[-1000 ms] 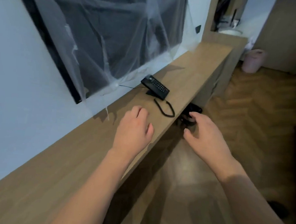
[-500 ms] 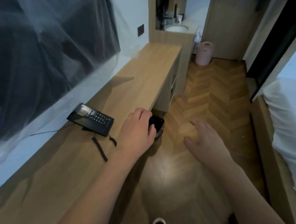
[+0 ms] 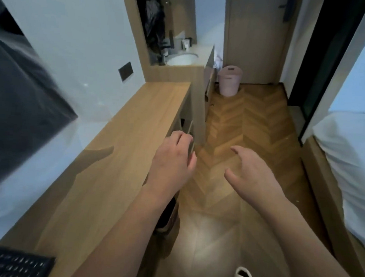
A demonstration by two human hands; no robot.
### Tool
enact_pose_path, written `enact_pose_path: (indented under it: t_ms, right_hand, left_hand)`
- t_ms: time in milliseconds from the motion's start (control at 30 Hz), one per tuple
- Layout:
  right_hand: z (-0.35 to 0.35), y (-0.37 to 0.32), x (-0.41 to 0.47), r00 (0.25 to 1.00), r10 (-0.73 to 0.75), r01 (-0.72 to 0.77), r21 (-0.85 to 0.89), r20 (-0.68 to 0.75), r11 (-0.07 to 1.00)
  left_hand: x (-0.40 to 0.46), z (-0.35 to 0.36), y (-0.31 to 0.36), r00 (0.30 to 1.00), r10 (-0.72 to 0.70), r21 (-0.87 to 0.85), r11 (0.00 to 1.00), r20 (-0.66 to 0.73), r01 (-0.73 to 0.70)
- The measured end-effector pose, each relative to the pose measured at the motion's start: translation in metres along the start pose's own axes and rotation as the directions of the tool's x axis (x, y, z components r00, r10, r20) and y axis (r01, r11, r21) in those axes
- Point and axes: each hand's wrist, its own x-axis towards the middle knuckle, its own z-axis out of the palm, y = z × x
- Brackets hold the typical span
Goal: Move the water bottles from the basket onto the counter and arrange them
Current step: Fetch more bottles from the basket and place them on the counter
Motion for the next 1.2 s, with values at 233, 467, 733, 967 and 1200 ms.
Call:
enact_pose_path:
  t_ms: [233, 467, 733, 967, 1200]
  right_hand:
    - [-0.085, 0.089, 0.178, 0.999, -0.021, 0.021, 0.002, -0.045, 1.000]
    - [-0.124, 0.171, 0.339, 1.000, 0.000, 0.000, 0.025, -0.031, 1.000]
    - [-0.158, 0.263, 0.565, 1.000, 0.001, -0.001, -0.050, -0.009, 0.999]
    - [-0.219, 0.353, 0.743, 0.996, 0.054, -0.059, -0.063, -0.078, 0.996]
    - [-0.248, 0.468, 0.935, 0.996, 0.076, -0.077, -0.027, -0.045, 0.997]
  left_hand:
    - [0.199, 0.073, 0.063, 1.000, 0.018, -0.032, 0.999, 0.008, -0.018]
    - [0.354, 0.172, 0.085, 0.998, -0.013, -0.069, 0.997, 0.054, 0.016]
    - [0.566, 0.295, 0.082, 0.997, -0.062, -0.075, 0.995, 0.043, 0.065]
    - [0.764, 0.387, 0.128, 0.996, 0.027, -0.096, 0.995, 0.081, -0.020]
    - [0.950, 0.503, 0.160, 0.994, 0.035, -0.058, 0.998, 0.101, -0.029]
